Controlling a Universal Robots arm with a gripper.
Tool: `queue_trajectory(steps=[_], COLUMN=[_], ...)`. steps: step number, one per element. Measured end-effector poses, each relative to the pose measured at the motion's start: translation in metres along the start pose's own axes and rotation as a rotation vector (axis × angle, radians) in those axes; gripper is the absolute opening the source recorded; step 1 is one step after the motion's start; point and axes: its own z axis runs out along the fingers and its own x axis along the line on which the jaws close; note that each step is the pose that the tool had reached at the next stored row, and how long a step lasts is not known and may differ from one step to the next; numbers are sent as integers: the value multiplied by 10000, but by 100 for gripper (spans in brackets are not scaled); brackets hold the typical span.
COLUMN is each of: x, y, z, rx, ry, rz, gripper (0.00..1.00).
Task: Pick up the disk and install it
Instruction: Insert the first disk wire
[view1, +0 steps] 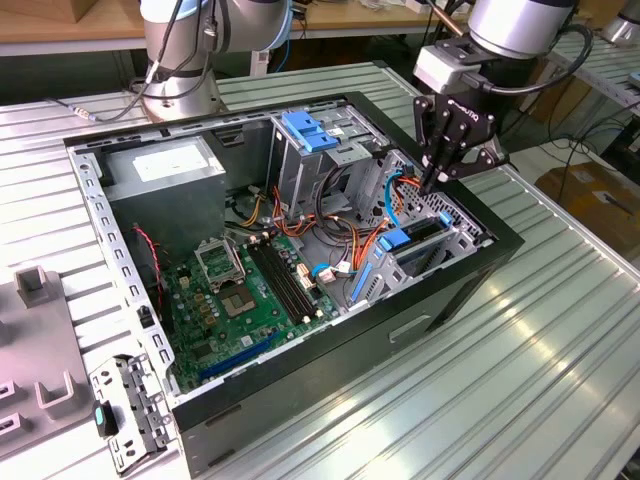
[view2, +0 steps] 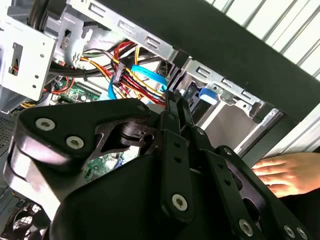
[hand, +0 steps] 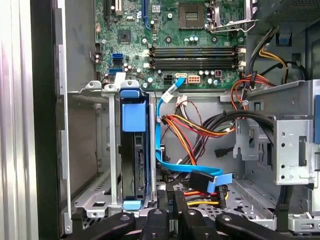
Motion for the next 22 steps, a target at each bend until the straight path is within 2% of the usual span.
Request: queue_trajectory(steps=[4,6,7,8,9,10,15,22], x=[8,40,104,133,176,179,211,292], y=[1,2,15,42,90,94,95,97], z=[0,2,10,31,67,72,99,139], rx=[0,0,0,9,105,172,172,173], ry=[1,1,-8,-43,-319,-333,-335,-335], rz=[-1,0,1,4,-88,-216,-234,-233], gripper=[16,16,16,16,16,16,16,16])
